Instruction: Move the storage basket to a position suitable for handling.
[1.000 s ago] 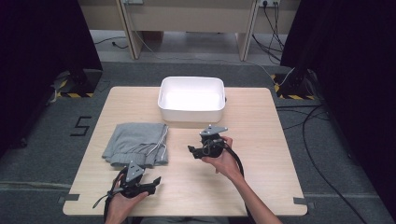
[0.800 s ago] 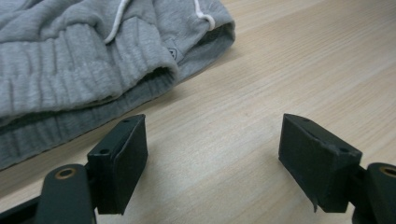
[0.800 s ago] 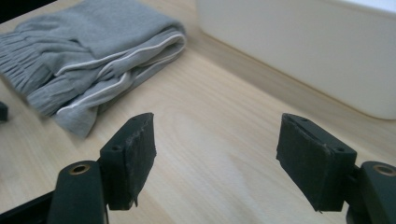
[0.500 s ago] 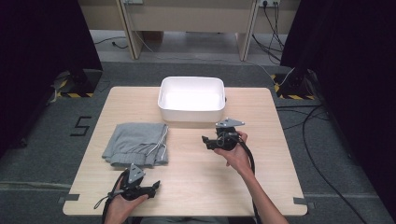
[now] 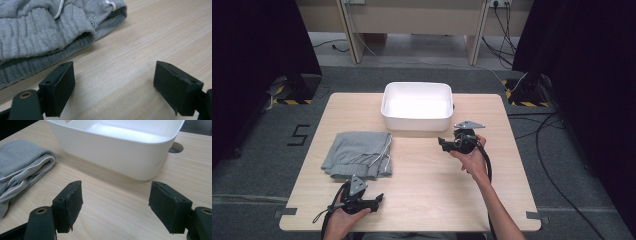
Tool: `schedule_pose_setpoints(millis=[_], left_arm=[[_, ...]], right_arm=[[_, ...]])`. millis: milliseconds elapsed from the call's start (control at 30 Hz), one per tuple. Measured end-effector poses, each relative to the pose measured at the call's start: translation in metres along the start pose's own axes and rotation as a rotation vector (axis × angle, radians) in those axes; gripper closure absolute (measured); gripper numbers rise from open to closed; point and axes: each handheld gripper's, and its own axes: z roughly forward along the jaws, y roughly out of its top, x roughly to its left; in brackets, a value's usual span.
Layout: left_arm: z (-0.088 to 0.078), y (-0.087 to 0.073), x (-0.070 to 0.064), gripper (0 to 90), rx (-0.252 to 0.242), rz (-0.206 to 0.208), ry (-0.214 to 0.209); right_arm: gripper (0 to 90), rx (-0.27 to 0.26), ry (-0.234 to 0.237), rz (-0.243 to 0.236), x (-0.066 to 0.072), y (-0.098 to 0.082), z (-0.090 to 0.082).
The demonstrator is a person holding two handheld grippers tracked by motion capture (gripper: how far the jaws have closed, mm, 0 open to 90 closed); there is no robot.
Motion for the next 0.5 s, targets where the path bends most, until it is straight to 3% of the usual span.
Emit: schedule_pose_setpoints(millis=[500], left_arm=[[0.000, 0.000, 0.000, 15.3, 0.002, -0.005, 0.006]], right_arm=[[25.5, -0.023, -0.038, 0.064, -0.024, 0.027, 0.015]])
